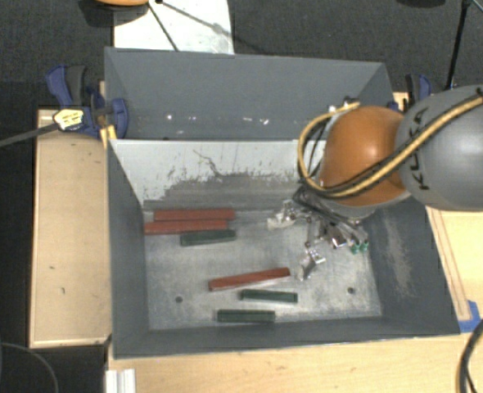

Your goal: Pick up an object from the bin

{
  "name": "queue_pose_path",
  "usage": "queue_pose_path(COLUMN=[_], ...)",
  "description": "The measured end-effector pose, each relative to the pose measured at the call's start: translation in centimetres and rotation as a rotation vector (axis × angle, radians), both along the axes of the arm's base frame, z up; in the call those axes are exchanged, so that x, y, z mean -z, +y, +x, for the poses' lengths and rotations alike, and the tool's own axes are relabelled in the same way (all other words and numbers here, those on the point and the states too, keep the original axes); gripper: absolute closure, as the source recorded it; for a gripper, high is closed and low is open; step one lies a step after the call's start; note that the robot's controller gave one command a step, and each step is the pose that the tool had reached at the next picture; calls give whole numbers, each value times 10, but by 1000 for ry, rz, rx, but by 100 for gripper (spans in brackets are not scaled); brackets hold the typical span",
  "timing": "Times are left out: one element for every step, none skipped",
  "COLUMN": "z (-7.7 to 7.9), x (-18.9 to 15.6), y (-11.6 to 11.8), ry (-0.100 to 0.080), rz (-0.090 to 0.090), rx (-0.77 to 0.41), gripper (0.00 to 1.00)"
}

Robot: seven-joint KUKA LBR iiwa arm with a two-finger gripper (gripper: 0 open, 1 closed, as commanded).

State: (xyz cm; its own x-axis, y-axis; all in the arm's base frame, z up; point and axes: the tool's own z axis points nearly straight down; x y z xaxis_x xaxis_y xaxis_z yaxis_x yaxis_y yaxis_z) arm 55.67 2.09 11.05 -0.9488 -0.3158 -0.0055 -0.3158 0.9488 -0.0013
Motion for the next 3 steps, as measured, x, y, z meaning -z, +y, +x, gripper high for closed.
queue_pose_path(z=[6,6,-12], x=[35,35,-158], y=[30,30,47], ry=[-8,-8,6], rz=[3,3,0], rx=[185,185,196], gripper=[100,100,100])
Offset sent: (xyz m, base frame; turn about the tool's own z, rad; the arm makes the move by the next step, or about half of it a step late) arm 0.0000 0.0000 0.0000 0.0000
